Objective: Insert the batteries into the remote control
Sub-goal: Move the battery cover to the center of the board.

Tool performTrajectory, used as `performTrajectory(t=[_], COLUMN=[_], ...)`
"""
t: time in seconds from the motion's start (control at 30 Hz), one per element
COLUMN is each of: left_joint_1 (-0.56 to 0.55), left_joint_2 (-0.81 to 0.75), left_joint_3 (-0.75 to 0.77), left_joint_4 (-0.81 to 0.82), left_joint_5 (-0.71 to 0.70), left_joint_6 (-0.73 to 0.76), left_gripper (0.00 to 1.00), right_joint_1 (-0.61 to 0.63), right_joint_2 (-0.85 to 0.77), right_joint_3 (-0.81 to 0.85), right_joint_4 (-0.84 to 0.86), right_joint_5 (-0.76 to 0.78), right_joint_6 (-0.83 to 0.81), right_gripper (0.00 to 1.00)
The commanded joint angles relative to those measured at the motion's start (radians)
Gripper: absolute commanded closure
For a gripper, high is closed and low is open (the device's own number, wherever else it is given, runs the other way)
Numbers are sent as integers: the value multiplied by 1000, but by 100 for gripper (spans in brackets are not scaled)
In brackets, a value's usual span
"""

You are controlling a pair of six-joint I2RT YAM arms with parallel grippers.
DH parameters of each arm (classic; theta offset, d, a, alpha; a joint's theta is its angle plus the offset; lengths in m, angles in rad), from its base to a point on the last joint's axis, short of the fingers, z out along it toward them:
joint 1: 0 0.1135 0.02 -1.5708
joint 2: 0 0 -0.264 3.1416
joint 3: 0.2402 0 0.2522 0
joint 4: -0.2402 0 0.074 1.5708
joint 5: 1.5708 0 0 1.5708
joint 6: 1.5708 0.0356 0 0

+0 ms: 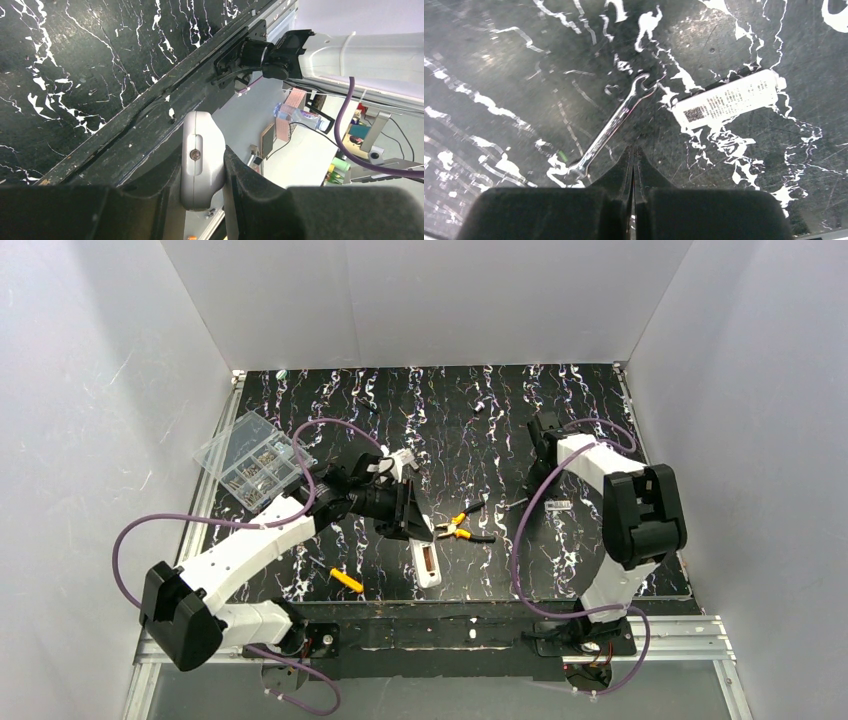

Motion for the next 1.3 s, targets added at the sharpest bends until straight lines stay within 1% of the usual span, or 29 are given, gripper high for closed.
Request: performTrajectory(t=[0.0,0.07,0.17,0.2,0.27,0.3,0.47,0.67,1.0,1.13,1.27], left_joint_1=[-2,-2,-1,-1,0,-1,-1,-1,-2,-1,0], left_joint_2=[-59,-68,-73,-79,-83,-85,-95,-120,-131,-133,-134], left_joint_3=[-15,-21,-26,-33,-37,-39,-40,-53,-52,-54,-54], left_joint_4=[-60,-57,-52,-50,-52,-55,-63,-90,-110,-104,-103], left_joint_5=[4,2,4,9,11,13,15,4,1,0,1], left_joint_6=[36,37,36,37,42,45,60,62,67,62,62], left_gripper=[100,100,100,100,100,100,100,100,100,100,100], right_joint_1=[1,-23,-147,-312,-370,-387,-414,-419,-418,-419,-413], right_joint_2=[-164,-216,-245,-251,-247,-236,-179,-117,-30,-14,-15], right_joint_3=[2,-9,-24,-56,-61,-58,-55,-58,-22,-26,-47], right_joint_4=[34,38,24,24,18,10,9,62,72,76,92], right_joint_5=[21,13,-91,-170,-194,-196,-231,-255,-228,-227,-245], right_joint_6=[-87,-128,-160,-187,-206,-210,-204,-173,-152,-151,-153], right_gripper=[99,99,99,83,69,66,65,65,65,66,69])
